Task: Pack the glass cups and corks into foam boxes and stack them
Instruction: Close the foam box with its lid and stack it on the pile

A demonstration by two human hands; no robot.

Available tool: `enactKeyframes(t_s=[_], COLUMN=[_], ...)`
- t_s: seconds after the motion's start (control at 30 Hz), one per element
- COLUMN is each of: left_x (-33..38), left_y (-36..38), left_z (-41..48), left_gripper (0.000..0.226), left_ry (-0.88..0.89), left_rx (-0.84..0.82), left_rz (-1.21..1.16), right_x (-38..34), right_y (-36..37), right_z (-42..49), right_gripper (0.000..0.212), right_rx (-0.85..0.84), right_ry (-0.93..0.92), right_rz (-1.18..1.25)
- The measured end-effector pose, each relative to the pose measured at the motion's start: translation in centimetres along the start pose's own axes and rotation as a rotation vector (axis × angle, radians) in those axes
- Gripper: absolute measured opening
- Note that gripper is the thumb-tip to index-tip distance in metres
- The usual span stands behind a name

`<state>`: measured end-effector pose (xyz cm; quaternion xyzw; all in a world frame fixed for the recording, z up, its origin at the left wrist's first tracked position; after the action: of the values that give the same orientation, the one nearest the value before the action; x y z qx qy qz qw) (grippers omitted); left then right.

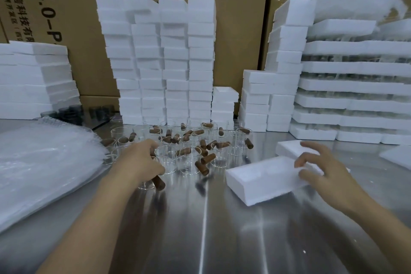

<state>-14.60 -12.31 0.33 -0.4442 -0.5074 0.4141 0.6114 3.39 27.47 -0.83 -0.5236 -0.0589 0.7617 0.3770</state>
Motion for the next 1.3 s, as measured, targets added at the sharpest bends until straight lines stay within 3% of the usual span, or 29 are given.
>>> enactKeyframes(t_s=[0.13, 0.27, 0.4, 0.5, 0.57, 0.77, 0.93, 1.03, 1.13, 1.2, 1.3], left_x=[0.0, 1.1, 4.9, 8.9, 11.1, 13.3, 13.5, 10.2, 1.6, -6.3, -16.4], left_y=[-1.0, -2.8, -4.2, -4.1, -3.6, -2.1, -2.6, -5.3, -8.2, -8.1, -4.6], left_z=[-0.3, -1.4, -3.8, -6.8, -8.8, -11.6, -12.2, -9.8, -4.1, 0.8, 6.8], left_gripper=[0.074, 0.065, 0.064, 0.068, 0.071, 0.071, 0.071, 0.044, 0.038, 0.049, 0.075], left_ry=[-0.027, -0.002, 0.177, 0.403, 0.522, 0.71, 0.753, 0.553, 0.107, -0.173, -0.411], left_rx=[0.073, 0.278, 0.525, 0.616, 0.654, 0.725, 0.657, 0.82, 1.05, 0.925, 0.54], left_rz=[-0.086, -0.091, -0.154, -0.306, -0.337, -0.408, -0.631, -0.616, -0.292, -0.25, -0.328], right_x=[1.2, 0.0, -3.4, -6.5, -8.3, -9.5, -9.6, -9.8, -9.8, -9.6, -9.5], right_y=[0.5, 0.1, 2.5, 6.3, 8.5, 10.3, 9.8, 9.1, 8.5, 8.4, 8.5], right_z=[-0.4, -0.3, -1.2, -2.9, -4.1, -5.1, -4.7, -4.5, -4.4, -4.4, -4.5], right_gripper=[0.015, 0.02, 0.02, 0.007, 0.024, 0.029, 0.014, 0.017, 0.016, 0.016, 0.016], right_rx=[-0.097, 0.001, 0.04, -0.089, -0.165, -0.145, -0.136, -0.081, -0.06, -0.06, -0.064], right_ry=[0.054, -0.017, -0.152, -0.133, -0.142, -0.12, -0.078, -0.058, -0.037, -0.023, -0.012], right_rz=[-0.263, -0.23, -0.024, 0.26, 0.368, 0.549, 0.704, 0.765, 0.765, 0.753, 0.736])
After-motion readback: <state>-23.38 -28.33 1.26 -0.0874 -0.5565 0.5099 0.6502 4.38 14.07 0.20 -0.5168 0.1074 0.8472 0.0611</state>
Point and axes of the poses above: each hand's wrist, its own z-axis towards the middle knuckle, its own y-axis out of the palm, x = y × z, the point moved 5 cm from there along z, towards the middle knuckle, and after that the axes turned 15 degrees about z, right-handed, at the moved point
